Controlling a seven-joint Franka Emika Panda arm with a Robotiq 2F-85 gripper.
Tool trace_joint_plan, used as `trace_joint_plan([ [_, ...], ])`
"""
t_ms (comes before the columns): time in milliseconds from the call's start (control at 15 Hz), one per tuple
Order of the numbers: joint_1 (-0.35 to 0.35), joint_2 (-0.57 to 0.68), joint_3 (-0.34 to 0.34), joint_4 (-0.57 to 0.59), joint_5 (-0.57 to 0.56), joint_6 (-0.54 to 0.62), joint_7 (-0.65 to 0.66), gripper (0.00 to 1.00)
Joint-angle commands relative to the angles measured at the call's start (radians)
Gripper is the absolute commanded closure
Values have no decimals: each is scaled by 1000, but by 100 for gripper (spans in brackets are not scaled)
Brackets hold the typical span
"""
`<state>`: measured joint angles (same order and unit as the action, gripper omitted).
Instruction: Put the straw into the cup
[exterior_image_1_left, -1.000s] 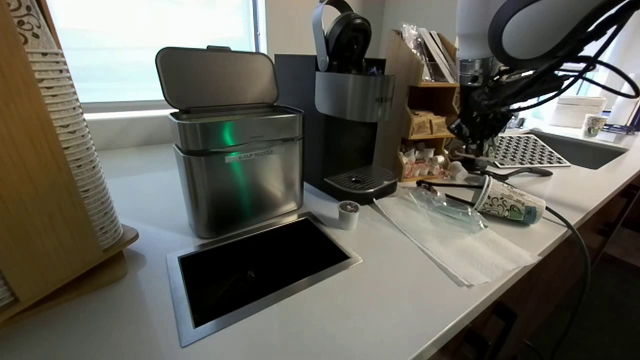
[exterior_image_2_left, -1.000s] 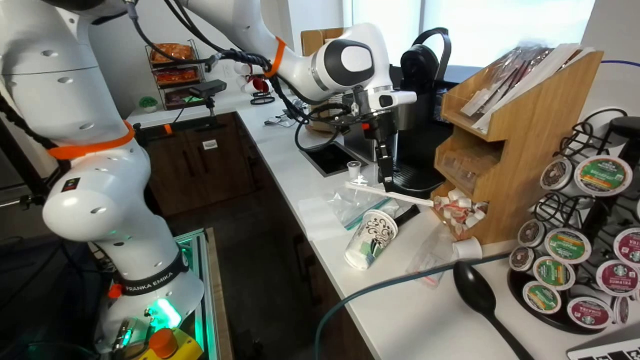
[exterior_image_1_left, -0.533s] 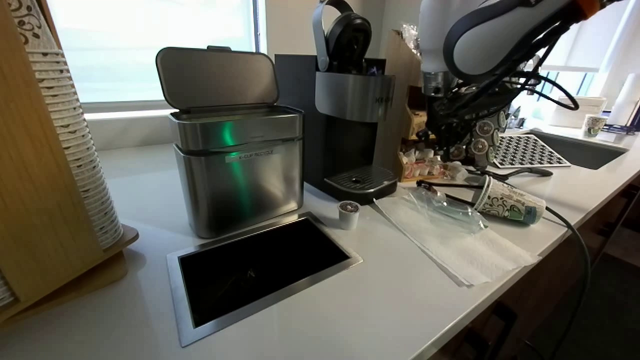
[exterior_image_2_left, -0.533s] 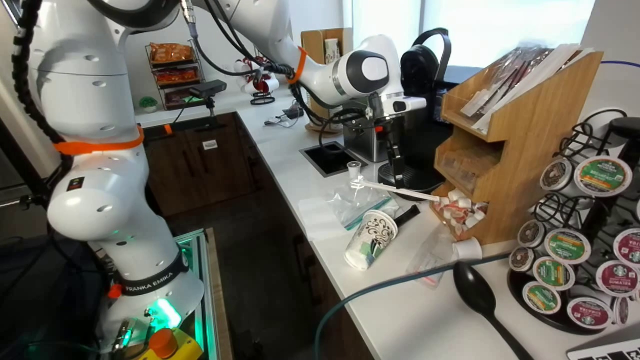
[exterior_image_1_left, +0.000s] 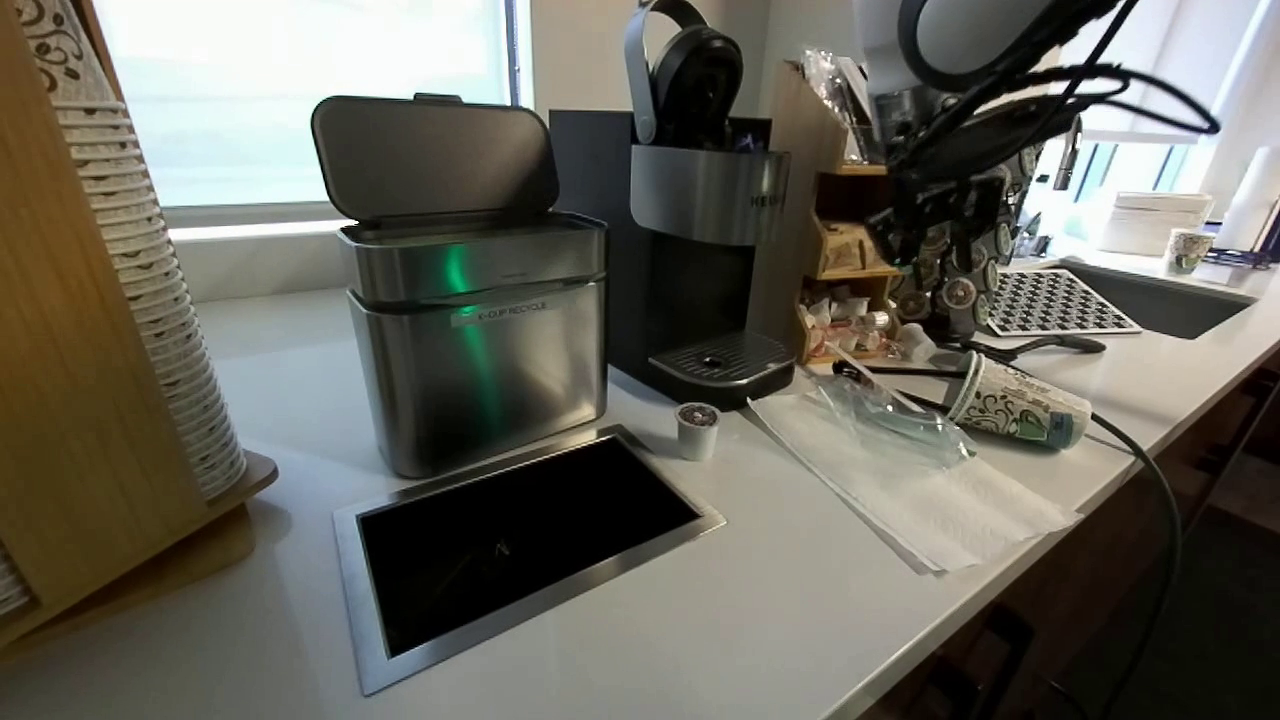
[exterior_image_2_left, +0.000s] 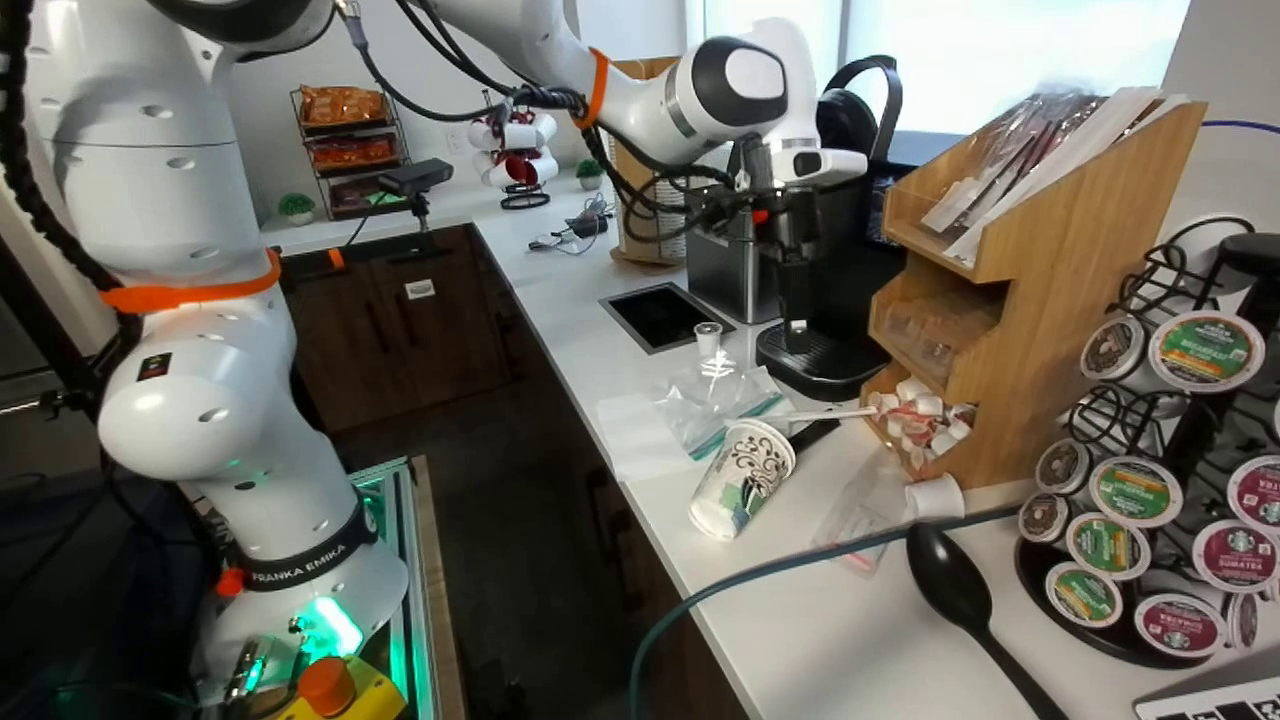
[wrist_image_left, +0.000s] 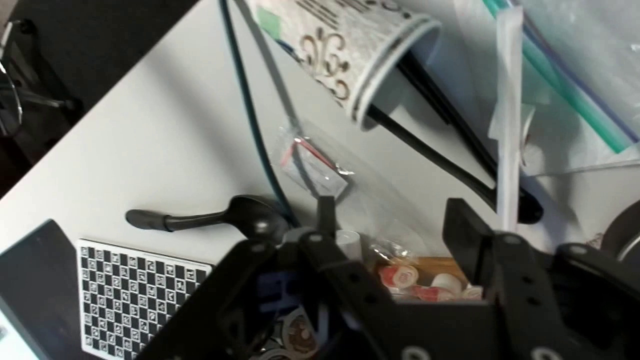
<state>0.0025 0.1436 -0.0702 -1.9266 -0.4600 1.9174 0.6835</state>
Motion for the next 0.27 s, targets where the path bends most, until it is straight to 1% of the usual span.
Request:
trace_joint_plan([
  [0, -36, -208, -7, -74, 59, -28, -257, 8],
  [67, -44, -260, -13, -81, 64, 7, -277, 2],
  [133, -35, -141, 2, -9, 34, -42, -194, 0],
  [200, -46, -180, 3, -12, 36, -43, -213, 11],
])
